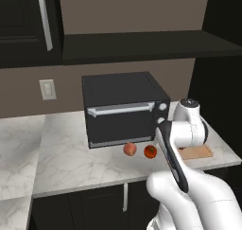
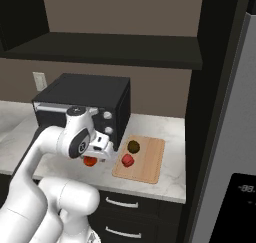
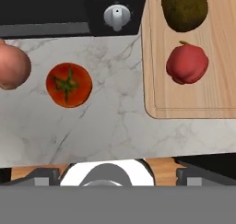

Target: Place the avocado, onion, tomato, and bell pepper on the cutting board.

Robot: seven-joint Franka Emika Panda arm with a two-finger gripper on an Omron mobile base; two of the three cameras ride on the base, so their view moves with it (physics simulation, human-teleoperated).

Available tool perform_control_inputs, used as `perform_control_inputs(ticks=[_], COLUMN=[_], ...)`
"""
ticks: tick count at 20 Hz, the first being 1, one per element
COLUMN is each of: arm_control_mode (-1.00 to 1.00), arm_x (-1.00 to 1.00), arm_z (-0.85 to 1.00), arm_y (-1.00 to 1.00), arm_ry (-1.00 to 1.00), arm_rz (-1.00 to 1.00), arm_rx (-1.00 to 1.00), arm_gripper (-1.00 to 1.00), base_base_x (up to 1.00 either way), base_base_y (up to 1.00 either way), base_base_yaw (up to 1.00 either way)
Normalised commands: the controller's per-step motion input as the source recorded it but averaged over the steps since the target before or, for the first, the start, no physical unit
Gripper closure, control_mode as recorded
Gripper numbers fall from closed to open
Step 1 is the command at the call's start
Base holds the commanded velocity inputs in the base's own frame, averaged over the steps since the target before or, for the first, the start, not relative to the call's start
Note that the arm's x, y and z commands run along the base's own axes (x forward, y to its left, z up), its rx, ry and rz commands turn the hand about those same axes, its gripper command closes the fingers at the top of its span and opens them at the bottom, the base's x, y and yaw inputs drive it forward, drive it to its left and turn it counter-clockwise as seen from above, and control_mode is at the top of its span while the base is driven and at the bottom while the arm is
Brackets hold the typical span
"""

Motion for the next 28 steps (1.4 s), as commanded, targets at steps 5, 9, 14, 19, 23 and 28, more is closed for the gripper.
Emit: perform_control_inputs(ticks=[5,9,14,19,23,28], arm_control_mode=[-1.0,-1.0,-1.0,-1.0,-1.0,-1.0], arm_x=[0.01,0.2,0.3,0.35,0.26,0.35], arm_z=[-0.01,-0.04,-0.04,-0.21,-0.36,-0.32], arm_y=[0.29,0.28,0.43,0.08,0.0,0.0], arm_ry=[0.01,0.05,0.01,0.0,0.0,0.0], arm_rz=[0.03,0.0,0.0,0.0,-0.02,0.0], arm_rx=[0.0,-0.03,-0.04,0.0,0.0,0.0], arm_gripper=[-1.0,-1.0,-1.0,-1.0,-1.0,-1.0], base_base_x=[0.0,0.0,0.0,0.0,0.0,0.0], base_base_y=[0.0,0.0,0.0,0.0,0.0,0.0], base_base_yaw=[0.0,0.0,0.0,0.0,0.0,0.0])
